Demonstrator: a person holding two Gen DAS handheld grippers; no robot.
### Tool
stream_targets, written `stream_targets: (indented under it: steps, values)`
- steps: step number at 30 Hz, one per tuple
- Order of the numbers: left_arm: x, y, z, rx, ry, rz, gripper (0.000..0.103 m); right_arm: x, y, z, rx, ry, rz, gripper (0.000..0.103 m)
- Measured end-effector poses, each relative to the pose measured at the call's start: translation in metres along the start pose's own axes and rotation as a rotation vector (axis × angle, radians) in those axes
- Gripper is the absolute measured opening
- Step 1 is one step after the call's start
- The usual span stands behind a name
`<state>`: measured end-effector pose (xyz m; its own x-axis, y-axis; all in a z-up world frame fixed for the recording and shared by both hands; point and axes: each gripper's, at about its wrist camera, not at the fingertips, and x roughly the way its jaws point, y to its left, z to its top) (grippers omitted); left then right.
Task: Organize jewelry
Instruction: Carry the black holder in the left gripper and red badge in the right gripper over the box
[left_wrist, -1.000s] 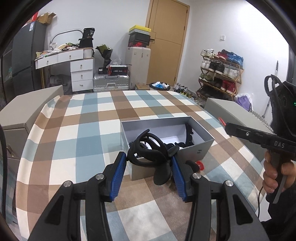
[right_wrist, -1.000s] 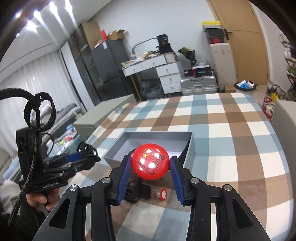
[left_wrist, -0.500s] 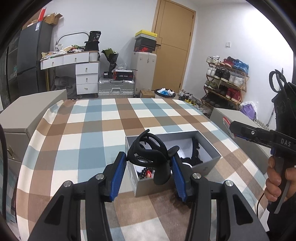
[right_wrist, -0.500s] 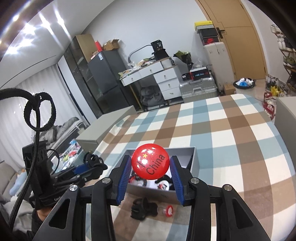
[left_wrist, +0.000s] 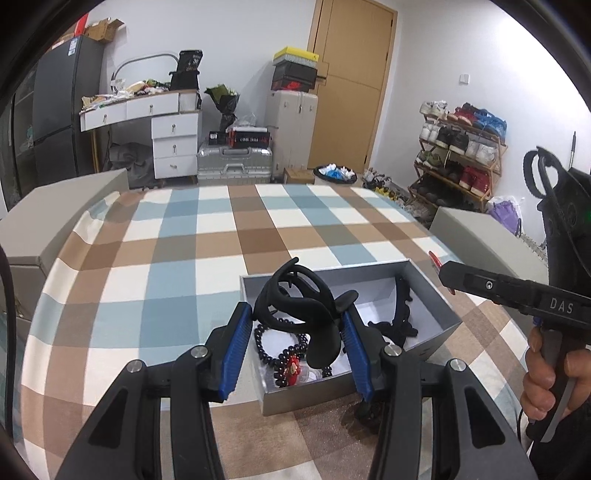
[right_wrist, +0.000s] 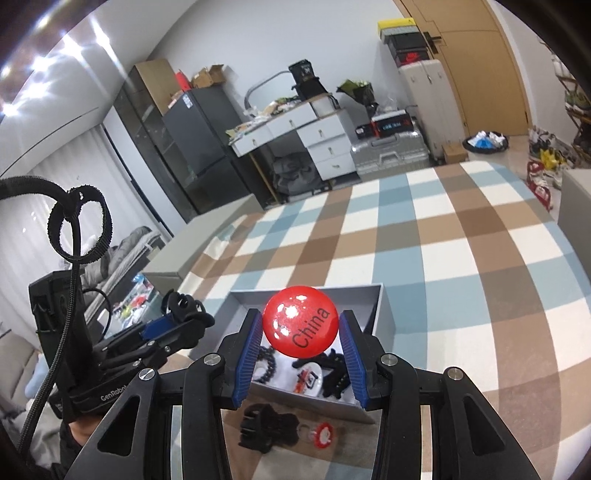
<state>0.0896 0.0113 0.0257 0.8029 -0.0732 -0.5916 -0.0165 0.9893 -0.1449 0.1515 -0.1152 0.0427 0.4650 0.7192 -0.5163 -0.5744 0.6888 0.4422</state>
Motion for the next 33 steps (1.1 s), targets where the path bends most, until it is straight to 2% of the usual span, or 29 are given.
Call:
stream_targets:
  steps: [8, 17, 33]
  values:
    - [0.015, -0.009, -0.001, 0.018, 0.045, 0.012, 0.043, 0.011, -0.006, -0.005, 0.029, 0.037, 0.007, 0.042]
    - [0.023, -0.021, 0.001, 0.063, 0.058, 0.035, 0.043, 0.011, -0.007, -0.004, 0.031, 0.029, 0.011, 0.042]
    - [0.034, -0.031, -0.003, 0.078, 0.078, 0.031, 0.043, 0.018, -0.007, -0.004, 0.039, 0.038, 0.011, 0.042]
